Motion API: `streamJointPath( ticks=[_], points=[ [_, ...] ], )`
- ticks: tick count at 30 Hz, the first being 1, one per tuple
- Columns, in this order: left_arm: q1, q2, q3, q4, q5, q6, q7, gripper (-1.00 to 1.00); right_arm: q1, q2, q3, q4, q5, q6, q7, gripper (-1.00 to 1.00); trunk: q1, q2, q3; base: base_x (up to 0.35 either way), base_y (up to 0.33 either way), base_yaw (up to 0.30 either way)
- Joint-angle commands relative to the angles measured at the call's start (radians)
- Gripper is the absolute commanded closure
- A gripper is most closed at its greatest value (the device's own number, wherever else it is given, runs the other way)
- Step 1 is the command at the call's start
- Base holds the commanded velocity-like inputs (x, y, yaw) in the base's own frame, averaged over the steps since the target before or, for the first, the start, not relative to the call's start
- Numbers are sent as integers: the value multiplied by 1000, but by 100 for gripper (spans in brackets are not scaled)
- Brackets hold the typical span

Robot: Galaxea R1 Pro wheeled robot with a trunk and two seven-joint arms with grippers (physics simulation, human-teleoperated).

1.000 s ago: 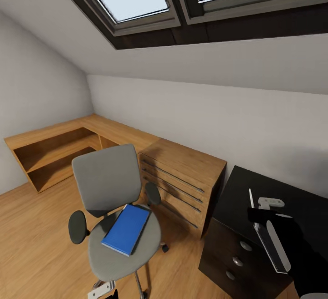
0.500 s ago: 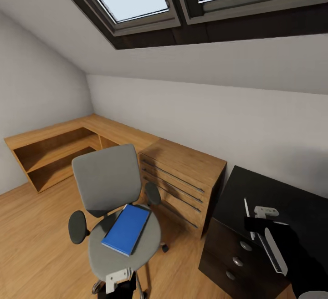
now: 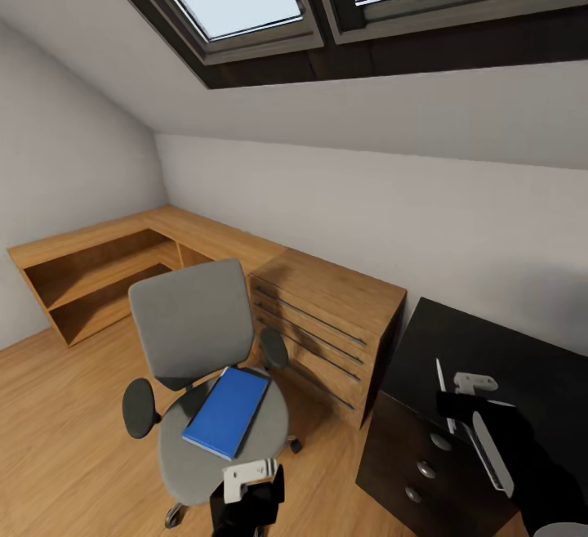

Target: In the bedroom, organize the workspace by keeping the computer under the desk, ensuring the monitor is on the desk, placing the keyboard on the desk next to the monitor, placing the mouse on the desk next to the keyboard, moving the folder from the swivel chair onto the desk next to the mouse, stacking the notebook on top of the folder with the pen on top of the notebook, and positioning the swivel chair next to the desk.

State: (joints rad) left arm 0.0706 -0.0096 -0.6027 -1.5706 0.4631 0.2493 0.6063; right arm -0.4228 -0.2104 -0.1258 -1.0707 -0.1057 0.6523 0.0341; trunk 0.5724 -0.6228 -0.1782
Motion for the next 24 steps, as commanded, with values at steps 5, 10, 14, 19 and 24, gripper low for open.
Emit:
streamJointPath(
  ticks=[5, 10, 14, 19, 24],
  points=[
    [0, -21, -11, 1, 5, 7, 27, -100, -1, 0, 18, 0, -8, 4, 0, 100, 0, -1, -1, 85, 0, 0],
    [0, -22, -9, 9, 5, 4, 31, -100, -1, 1, 23, 7, -9, 4, 0, 100, 0, -1, -1, 261, 0, 0],
    [0, -21, -9, 11, 5, 3, 31, -100, -3, 2, 24, 46, -9, -10, 0, 100, 0, -1, -1, 305, 0, 0],
    [0, -21, -9, 12, 5, 2, 32, -100, -43, 1, 25, 121, -8, -46, 0, 100, 0, -1, -1, 305, 0, 0],
    [0, -21, -11, 13, 5, 2, 32, -100, -88, 0, 27, 208, -7, -75, 0, 100, 0, -1, -1, 310, 0, 0]
  ],
)
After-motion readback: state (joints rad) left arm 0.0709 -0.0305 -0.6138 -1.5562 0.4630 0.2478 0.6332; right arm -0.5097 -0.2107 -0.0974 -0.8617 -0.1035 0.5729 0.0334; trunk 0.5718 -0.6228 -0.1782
